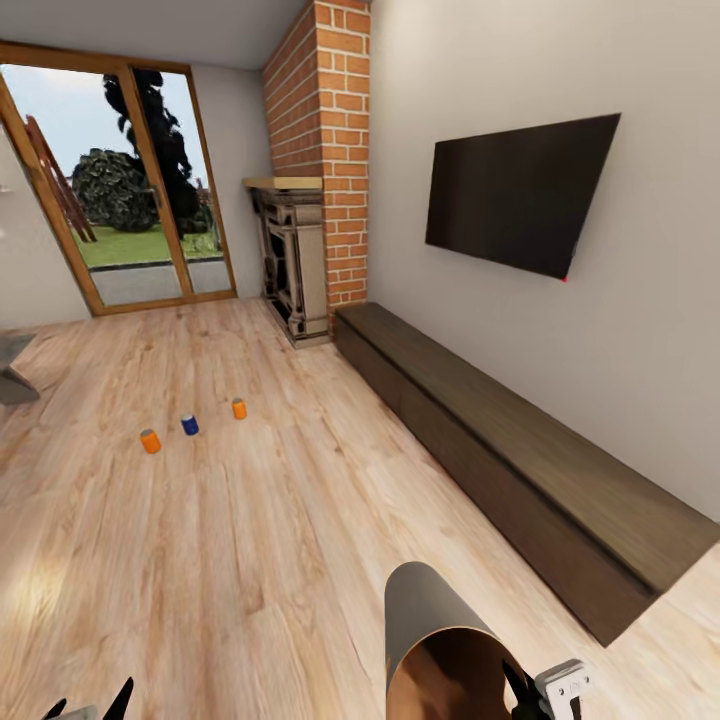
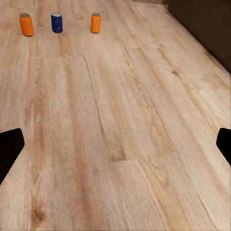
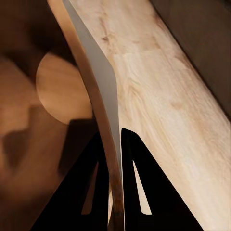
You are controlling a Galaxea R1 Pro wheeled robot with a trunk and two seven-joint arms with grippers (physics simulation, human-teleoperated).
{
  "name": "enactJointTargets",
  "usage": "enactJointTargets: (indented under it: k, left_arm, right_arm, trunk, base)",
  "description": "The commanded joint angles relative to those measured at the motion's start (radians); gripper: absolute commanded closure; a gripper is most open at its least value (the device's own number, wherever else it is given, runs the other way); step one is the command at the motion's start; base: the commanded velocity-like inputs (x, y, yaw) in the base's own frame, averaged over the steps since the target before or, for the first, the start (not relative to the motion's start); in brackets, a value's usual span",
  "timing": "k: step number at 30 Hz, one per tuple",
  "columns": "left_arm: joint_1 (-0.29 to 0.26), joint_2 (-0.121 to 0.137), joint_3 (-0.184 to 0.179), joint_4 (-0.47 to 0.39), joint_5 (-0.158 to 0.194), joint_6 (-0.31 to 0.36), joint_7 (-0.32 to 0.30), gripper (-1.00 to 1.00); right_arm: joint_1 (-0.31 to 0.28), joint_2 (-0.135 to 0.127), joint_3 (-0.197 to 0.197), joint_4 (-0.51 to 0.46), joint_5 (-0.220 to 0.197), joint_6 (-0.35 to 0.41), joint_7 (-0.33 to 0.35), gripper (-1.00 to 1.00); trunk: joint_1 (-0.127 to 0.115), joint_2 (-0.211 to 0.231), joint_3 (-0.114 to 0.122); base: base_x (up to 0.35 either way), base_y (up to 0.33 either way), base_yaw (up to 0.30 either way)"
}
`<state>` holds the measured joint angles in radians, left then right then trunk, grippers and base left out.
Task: Put the three can of soda from the living room inside the tash can in the kitchen.
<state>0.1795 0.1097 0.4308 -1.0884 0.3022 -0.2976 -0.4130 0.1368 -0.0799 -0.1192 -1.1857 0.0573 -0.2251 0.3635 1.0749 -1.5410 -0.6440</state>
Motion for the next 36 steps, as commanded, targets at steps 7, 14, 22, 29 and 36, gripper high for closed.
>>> enactJointTargets:
  k: [7,14,22,29,36]
  left_arm:
    - [0.000,0.000,0.000,0.002,0.000,0.000,0.000,-1.00]
    - [0.000,-0.001,0.000,0.002,0.000,-0.001,0.000,-1.00]
    - [0.006,-0.003,-0.003,-0.024,0.001,-0.001,-0.004,-1.00]
    - [0.002,-0.001,-0.005,0.110,-0.001,-0.003,0.001,-1.00]
    - [-0.002,0.004,-0.007,0.184,-0.002,-0.010,-0.002,-1.00]
  right_arm:
    - [-0.002,0.000,0.006,0.010,-0.009,0.007,0.009,1.00]
    - [-0.003,0.000,0.018,0.030,-0.010,0.003,-0.023,1.00]
    - [-0.004,-0.001,0.020,0.048,-0.011,0.002,-0.043,1.00]
    - [-0.003,0.000,0.019,0.050,-0.016,0.002,-0.046,1.00]
    - [-0.003,0.000,0.019,0.051,-0.013,0.001,-0.046,1.00]
  trunk:
    - [0.000,0.000,0.000]
    - [0.000,0.000,0.000]
    - [0.000,0.000,0.000]
    - [0.000,0.000,0.000]
    - [0.000,0.000,0.000]
  base:
    - [0.301,0.142,0.031]
    - [0.306,0.076,0.004]
    - [0.094,0.007,0.000]
    - [0.006,0.000,0.000]
    - [0.000,0.010,0.009]
